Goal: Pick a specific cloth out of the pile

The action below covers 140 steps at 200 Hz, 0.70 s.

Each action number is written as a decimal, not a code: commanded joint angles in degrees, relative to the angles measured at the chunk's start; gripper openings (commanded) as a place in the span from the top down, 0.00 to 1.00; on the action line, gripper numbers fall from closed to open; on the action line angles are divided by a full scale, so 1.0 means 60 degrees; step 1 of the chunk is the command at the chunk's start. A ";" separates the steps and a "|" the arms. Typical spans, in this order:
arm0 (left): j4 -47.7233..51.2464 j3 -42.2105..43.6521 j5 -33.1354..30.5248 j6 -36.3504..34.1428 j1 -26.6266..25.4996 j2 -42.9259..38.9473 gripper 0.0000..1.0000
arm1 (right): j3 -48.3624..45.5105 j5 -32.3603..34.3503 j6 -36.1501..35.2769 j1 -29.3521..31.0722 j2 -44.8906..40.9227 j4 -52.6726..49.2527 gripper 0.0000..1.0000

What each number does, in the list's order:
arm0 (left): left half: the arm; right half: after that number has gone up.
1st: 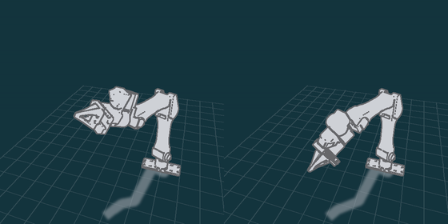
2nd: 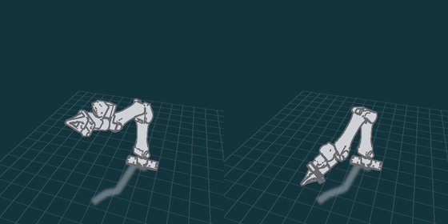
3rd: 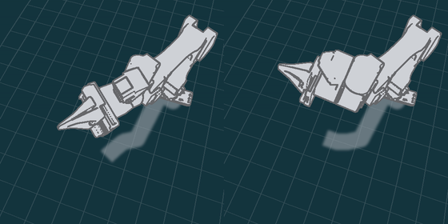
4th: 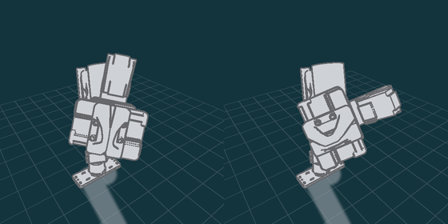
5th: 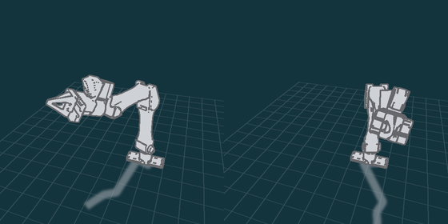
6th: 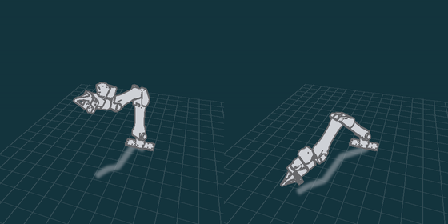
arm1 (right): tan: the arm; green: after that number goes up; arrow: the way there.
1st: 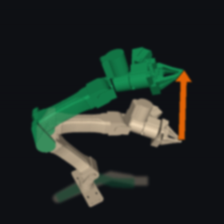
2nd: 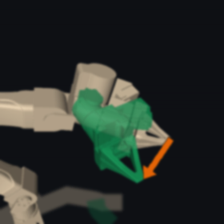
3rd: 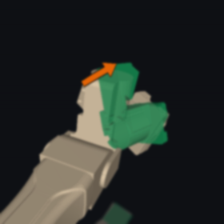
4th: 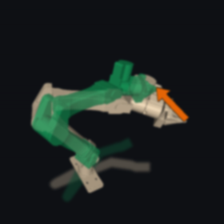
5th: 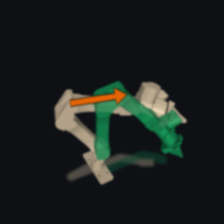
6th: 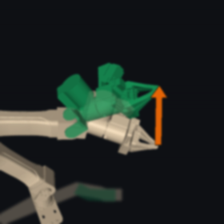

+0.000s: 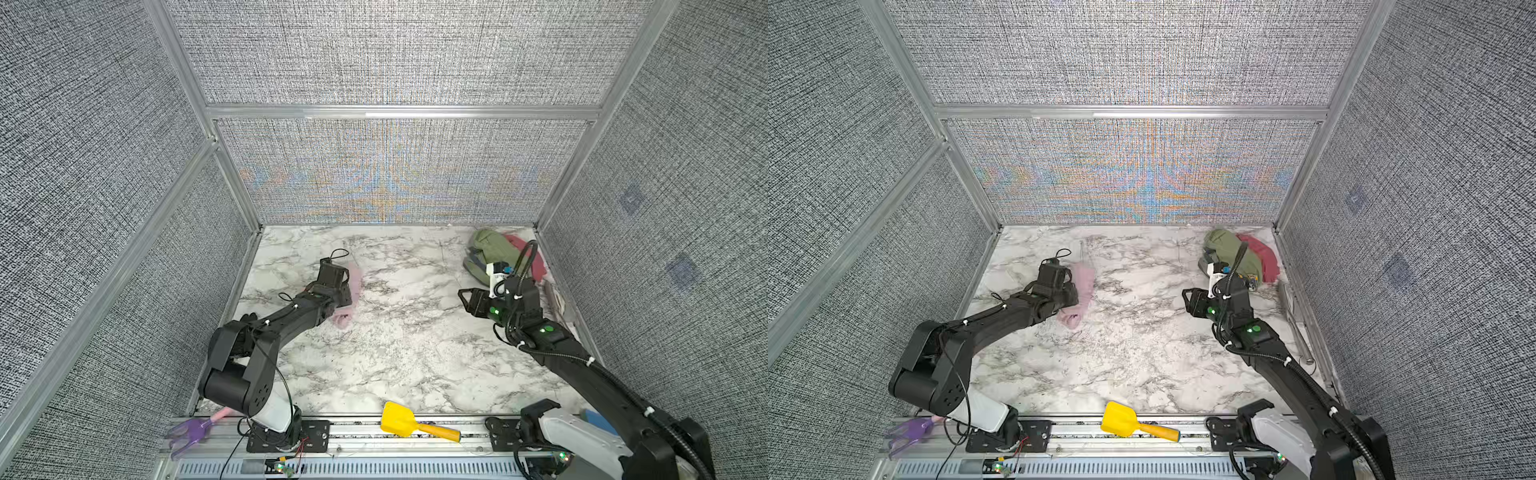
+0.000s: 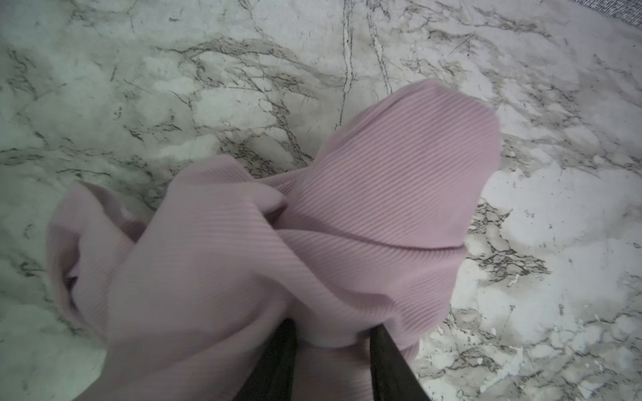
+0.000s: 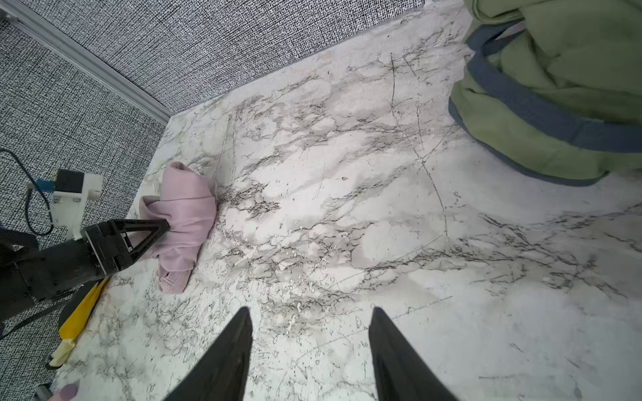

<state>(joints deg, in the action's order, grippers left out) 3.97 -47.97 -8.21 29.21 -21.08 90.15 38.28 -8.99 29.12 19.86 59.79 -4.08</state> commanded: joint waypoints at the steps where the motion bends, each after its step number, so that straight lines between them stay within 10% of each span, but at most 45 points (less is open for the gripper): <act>1: -0.0143 0.0027 0.0069 0.0134 0.0120 0.0203 0.60 | 0.0130 -0.0166 -0.0005 0.0012 0.0229 0.0169 0.44; 140: -0.1048 -0.0199 0.1174 -0.0005 0.2799 0.1259 0.60 | 0.0354 -0.0091 0.0181 0.0256 0.1016 0.0680 0.44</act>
<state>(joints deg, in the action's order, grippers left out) -1.67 -47.72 -2.92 29.78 -6.35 95.92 39.99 -10.50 29.58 21.19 65.36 -1.50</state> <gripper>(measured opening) 0.398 0.561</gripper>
